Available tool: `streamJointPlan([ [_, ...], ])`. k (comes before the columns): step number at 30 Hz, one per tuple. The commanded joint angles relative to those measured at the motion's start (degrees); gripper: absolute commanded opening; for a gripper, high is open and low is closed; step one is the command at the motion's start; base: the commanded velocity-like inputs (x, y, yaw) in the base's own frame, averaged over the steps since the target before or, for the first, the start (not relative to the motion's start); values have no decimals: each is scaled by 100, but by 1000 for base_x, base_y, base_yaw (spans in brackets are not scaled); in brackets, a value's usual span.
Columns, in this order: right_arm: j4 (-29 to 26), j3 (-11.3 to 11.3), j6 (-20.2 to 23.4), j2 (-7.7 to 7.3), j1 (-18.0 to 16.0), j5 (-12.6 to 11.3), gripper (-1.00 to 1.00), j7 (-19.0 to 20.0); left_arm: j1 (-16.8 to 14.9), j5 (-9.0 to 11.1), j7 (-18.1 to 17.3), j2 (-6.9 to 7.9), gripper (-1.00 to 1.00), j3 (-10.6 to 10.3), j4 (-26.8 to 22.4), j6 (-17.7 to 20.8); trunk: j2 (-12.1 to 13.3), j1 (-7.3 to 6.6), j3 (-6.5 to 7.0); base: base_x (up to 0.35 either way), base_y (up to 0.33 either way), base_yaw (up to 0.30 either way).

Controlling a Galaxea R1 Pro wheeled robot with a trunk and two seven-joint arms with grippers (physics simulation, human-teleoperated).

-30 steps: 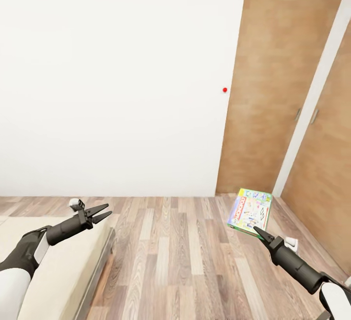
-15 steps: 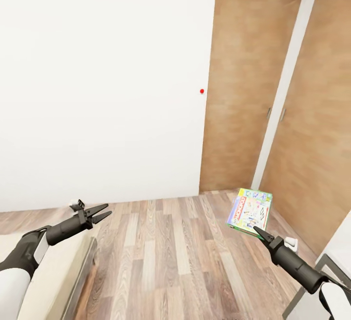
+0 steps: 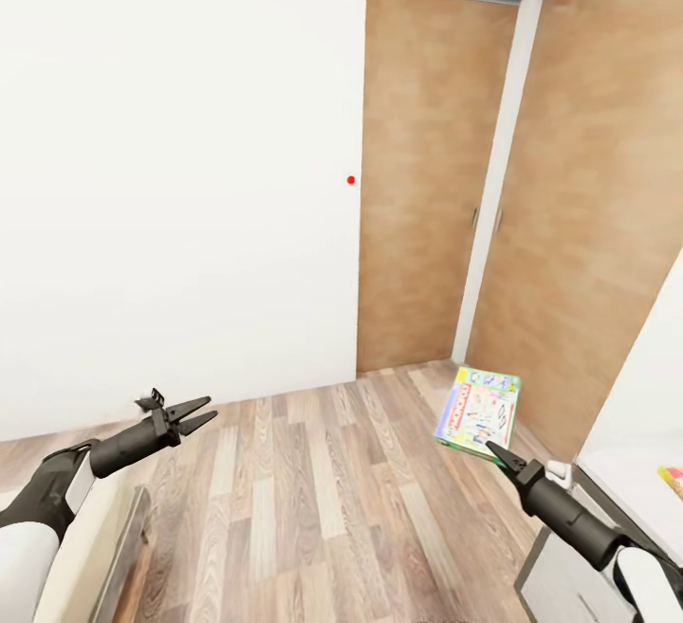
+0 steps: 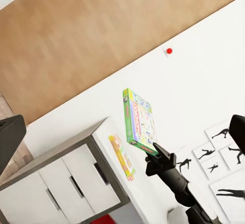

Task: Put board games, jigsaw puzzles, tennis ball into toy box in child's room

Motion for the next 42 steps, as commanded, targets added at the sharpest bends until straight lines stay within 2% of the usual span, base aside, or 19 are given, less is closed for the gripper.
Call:
streamJointPlan([
  [1,2,-4,40,1,-8,-17,-100,13,-3,-2,-22,2,100,4,-1,60,-11,3,-7,0,5,-267],
  [42,10,15,34,7,-9,-24,-100,-3,-3,-2,-15,2,100,4,-1,60,-11,3,138,0,17,-267],
])
